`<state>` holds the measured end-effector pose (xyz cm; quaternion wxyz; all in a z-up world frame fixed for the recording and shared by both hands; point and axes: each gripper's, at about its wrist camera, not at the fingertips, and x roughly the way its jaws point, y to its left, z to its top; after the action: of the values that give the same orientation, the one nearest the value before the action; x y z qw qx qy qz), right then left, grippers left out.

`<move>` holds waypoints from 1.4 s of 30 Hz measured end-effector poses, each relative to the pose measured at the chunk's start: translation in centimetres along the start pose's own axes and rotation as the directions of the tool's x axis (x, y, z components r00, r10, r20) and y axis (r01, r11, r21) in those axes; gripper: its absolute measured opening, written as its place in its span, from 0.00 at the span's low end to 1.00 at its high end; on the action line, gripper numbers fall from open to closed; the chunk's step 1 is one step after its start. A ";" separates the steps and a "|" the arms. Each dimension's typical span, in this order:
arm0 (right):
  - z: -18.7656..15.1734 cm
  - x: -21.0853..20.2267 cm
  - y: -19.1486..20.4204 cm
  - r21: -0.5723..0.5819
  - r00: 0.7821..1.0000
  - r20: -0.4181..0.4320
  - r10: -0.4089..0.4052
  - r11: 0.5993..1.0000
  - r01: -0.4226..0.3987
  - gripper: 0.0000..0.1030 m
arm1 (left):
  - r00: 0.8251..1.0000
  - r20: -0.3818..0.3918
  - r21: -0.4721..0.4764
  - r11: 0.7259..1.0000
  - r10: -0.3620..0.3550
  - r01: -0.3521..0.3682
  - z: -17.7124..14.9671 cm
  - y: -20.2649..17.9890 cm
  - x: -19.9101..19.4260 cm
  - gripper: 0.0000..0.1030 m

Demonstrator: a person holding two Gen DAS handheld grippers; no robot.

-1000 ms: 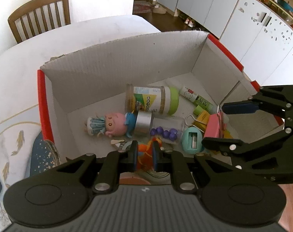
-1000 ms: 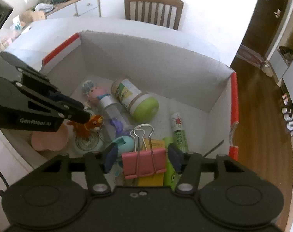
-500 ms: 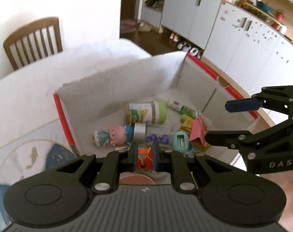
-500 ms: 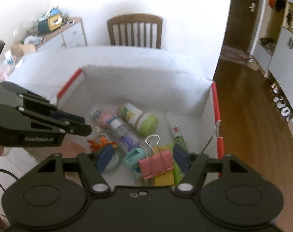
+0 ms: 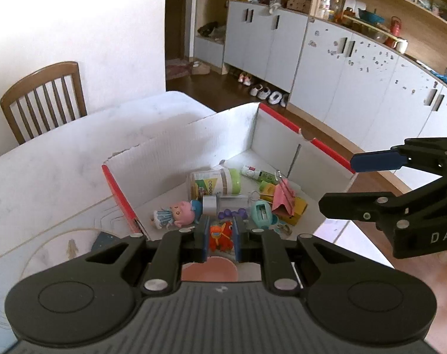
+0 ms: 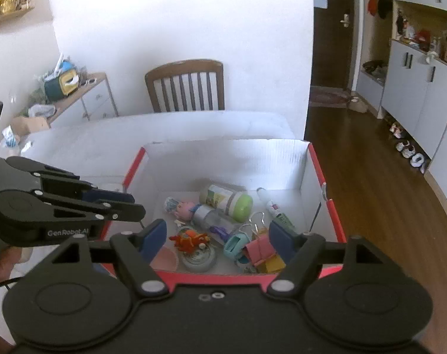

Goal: Organize rigid objects
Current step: 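Withdraw both tools up and away from the shoebox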

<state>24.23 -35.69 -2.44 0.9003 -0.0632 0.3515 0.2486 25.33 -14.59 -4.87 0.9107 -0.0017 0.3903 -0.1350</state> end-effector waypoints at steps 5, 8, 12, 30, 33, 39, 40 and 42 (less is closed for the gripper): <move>-0.7 -1.7 1.1 0.031 0.999 0.044 -0.016 0.999 0.014 0.80 | 0.999 0.045 0.016 1.000 -0.014 0.013 -0.7 0.0 -1.7 0.59; -1.2 -2.5 1.8 0.042 0.998 0.066 -0.023 0.999 0.020 0.84 | 0.996 0.090 0.024 1.000 -0.018 0.016 -1.0 0.0 -3.0 0.72; -1.8 -3.7 2.6 0.059 0.994 0.099 -0.038 0.998 0.032 0.92 | 0.993 0.109 0.036 0.999 -0.033 0.030 -1.2 0.0 -4.1 0.72; -4.1 -6.6 4.2 0.149 0.980 0.177 -0.091 0.987 0.065 1.00 | 0.983 0.162 -0.007 0.996 -0.086 0.088 -2.7 0.7 -6.4 1.00; -4.3 -7.1 4.2 0.160 0.978 0.187 -0.094 0.985 0.064 1.00 | 0.982 0.171 0.000 0.997 -0.075 0.076 -2.7 0.6 -6.8 1.00; -4.7 -7.7 4.4 0.173 0.975 0.198 -0.102 0.983 0.067 1.00 | 0.980 0.196 0.016 0.999 -0.041 0.038 -2.8 0.2 -7.5 1.00; -4.7 -7.7 4.4 0.176 0.975 0.199 -0.103 0.982 0.068 1.00 | 0.980 0.194 0.018 0.999 -0.046 0.043 -2.8 0.2 -7.6 1.00; -4.8 -7.8 4.4 0.180 0.975 0.198 -0.106 0.981 0.070 1.00 | 0.979 0.197 0.014 0.999 -0.054 0.052 -2.8 0.3 -7.7 1.00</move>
<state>14.26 -36.37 -0.57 0.9441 0.0253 0.2733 0.1825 18.28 -12.11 -1.38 0.9411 -0.0215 0.2972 -0.1601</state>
